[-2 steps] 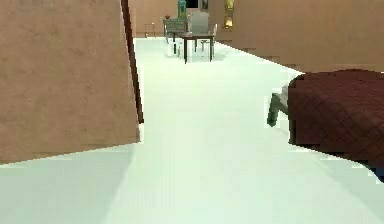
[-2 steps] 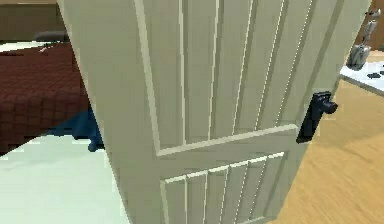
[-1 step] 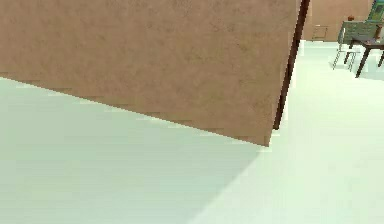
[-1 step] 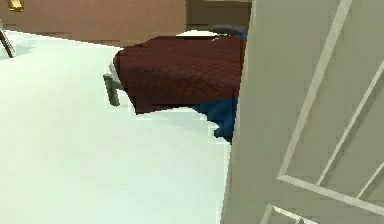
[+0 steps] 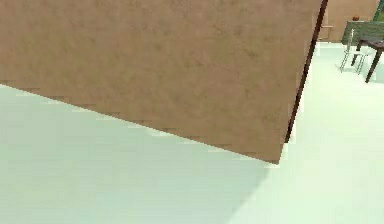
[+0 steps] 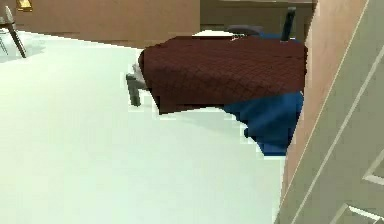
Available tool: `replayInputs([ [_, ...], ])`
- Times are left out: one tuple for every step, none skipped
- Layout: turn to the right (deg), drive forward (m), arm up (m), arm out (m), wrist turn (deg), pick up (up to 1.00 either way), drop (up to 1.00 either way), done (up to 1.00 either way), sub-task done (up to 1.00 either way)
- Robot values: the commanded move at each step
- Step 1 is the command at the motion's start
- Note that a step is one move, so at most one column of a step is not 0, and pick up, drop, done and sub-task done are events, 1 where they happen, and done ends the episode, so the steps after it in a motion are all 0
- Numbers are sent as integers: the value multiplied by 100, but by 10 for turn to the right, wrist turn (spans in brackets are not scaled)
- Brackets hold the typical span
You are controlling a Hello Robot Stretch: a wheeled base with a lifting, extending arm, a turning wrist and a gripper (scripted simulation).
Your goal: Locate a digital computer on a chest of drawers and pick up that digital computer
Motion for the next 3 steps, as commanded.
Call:
replayInputs([
  [450, 0, 0, 0, 0, 0, 0, 0, 0],
  [0, 100, 0, 0, 0, 0, 0, 0, 0],
  [30, 0, 0, 0, 0, 0, 0, 0, 0],
])
